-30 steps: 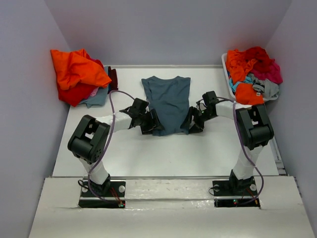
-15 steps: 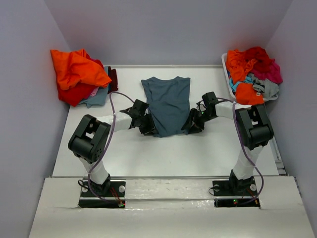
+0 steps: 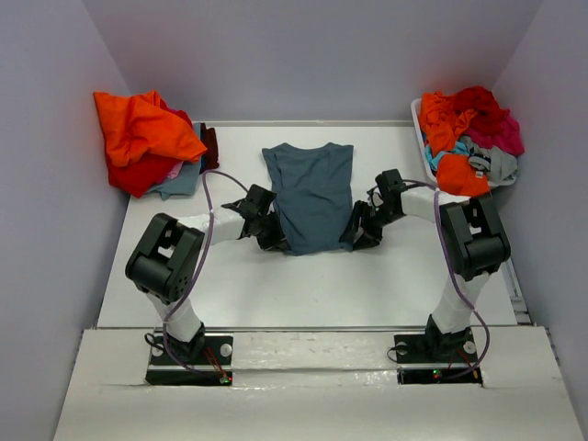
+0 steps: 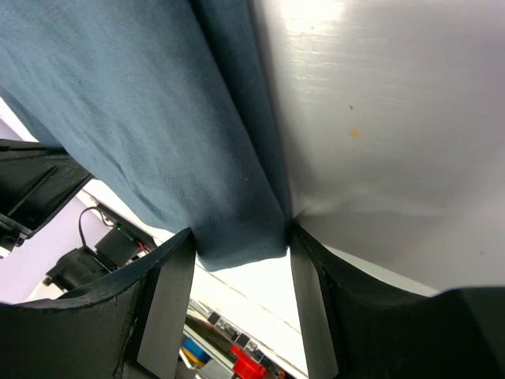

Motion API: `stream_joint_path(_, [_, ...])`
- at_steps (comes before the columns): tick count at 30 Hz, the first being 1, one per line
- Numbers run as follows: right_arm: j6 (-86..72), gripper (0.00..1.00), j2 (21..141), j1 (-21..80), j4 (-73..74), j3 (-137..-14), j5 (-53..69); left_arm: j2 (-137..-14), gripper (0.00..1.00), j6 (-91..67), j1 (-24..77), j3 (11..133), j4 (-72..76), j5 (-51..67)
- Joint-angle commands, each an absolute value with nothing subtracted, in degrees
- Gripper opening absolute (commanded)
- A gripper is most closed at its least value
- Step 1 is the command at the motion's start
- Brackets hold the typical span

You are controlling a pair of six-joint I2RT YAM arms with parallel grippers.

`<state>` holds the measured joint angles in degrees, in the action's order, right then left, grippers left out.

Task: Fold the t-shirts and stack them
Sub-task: Fold the tshirt

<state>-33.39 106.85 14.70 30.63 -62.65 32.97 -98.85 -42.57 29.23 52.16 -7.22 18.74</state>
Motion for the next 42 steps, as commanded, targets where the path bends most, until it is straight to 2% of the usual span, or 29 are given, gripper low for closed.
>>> stream_joint_path(1, [-31.4, 0.58, 106.3, 15.2, 34.4, -63.3, 26.0, -99.1, 0.06, -40.3, 29.2, 50.9, -16.0, 12.7])
stream_joint_path(19, [-31.6, 0.59, 109.5, 15.2, 36.1, -62.8, 25.0, -98.0, 0.06, -36.4, 26.5, 53.5, -21.6, 9.4])
stream_joint_path(31, [-32.9, 0.58, 115.0, 17.4, 31.3, -64.0, 29.4, -100.2, 0.06, -34.2, 26.5, 55.3, -22.9, 10.1])
stream_joint_path(42, [-34.2, 0.55, 114.9, 18.0, 28.7, -61.5, 28.8, -101.0, 0.06, -33.9, 26.5, 56.2, -23.4, 10.1])
